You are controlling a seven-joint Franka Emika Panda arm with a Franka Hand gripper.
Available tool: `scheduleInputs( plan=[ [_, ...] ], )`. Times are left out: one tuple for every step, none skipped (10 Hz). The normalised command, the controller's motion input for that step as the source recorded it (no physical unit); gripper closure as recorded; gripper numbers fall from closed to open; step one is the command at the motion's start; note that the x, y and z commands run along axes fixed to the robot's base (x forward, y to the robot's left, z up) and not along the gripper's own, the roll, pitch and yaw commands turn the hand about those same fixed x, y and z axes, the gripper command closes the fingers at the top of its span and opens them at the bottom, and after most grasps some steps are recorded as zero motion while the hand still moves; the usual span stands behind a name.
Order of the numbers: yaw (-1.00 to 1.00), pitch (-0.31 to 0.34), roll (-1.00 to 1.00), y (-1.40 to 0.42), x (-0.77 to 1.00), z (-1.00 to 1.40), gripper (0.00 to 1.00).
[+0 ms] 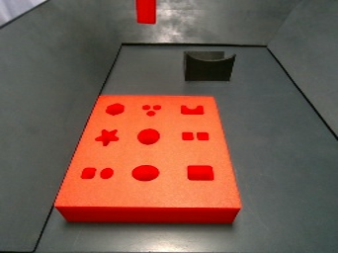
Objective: Pick up the arch object. Move up. Place the arch object on the fixture. Regrasp the arch object. Rotate the arch object. Move to above the board. Insert the arch object.
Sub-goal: Move to above the board.
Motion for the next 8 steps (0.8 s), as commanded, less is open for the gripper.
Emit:
scheduleInputs(
  plan=[
    [-0.01,0.108,-0.02,-1.0,0.16,0.29,1.0],
    [0.0,0.096,-0.01,-1.0,0.17,0.29,1.0],
    [0.01,0.098,-0.01,-1.0,0.18,0.3,1.0],
    [0.01,0.102,0.0,-1.0,0.19,0.3,1.0],
    [0.01,0.116,0.0,-1.0,0.21,0.3,1.0],
    [0.01,0.118,0.01,-1.0,0.23,0.3,1.0],
    [0.01,0.12,0.01,-1.0,0.26,0.3,1.0],
    [0.01,0.124,0.02,-0.64,0.2,0.2,1.0]
  ],
)
